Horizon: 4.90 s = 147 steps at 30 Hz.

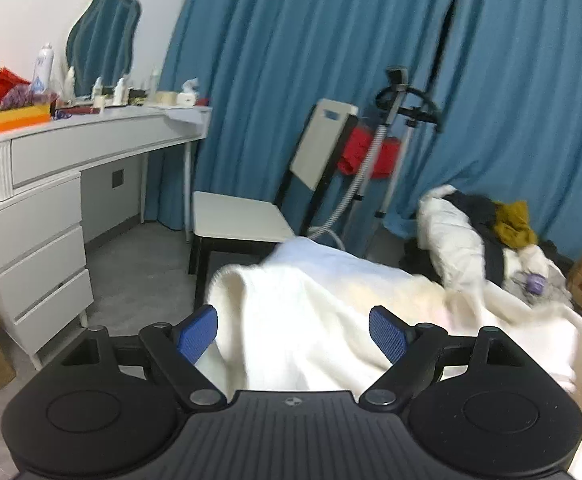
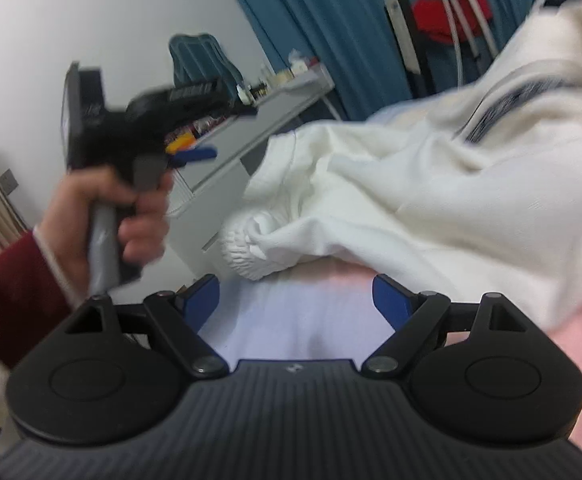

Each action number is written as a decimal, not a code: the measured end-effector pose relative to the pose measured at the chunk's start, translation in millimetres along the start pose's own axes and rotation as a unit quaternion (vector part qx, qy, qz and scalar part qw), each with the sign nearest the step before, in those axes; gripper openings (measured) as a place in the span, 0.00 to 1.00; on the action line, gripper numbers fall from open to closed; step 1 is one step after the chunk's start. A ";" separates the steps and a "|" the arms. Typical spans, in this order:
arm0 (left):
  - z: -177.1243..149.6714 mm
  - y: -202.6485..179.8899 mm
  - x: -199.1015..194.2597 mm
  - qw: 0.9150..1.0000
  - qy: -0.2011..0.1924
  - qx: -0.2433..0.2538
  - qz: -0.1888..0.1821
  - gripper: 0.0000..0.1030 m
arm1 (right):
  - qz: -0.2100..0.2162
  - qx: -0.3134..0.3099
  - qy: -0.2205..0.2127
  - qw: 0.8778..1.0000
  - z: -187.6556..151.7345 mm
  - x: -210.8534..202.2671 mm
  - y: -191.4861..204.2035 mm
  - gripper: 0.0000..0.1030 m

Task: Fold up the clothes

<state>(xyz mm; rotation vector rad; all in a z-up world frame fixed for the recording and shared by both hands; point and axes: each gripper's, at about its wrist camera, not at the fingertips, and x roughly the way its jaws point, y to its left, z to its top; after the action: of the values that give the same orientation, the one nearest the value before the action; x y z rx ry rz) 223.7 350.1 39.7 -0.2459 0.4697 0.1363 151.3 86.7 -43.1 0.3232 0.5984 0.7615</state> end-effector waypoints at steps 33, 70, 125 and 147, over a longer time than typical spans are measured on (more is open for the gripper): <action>-22.3 -399.6 161.7 0.979 0.112 0.115 -0.129 0.70 | -0.280 0.111 -0.145 0.943 13.0 -218.5 -232.8 0.83; -188.8 -309.0 -63.4 0.925 0.132 0.200 -0.294 0.49 | -0.138 0.393 -0.176 0.892 0.2 -277.9 -305.7 0.75; -140.5 6.7 41.1 0.873 0.135 -0.463 -0.074 0.79 | -0.439 0.443 -0.321 0.713 -21.2 -396.0 -363.0 0.05; -91.9 67.7 -59.6 0.953 0.118 -0.277 -0.029 0.03 | -0.533 0.413 -0.324 0.663 -32.7 -415.7 -334.8 0.05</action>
<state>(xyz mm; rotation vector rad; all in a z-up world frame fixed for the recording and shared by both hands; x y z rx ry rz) 118.9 386.5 -25.7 -0.8337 0.6558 0.1820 77.4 -442.4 -68.3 0.9170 0.3002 -0.8401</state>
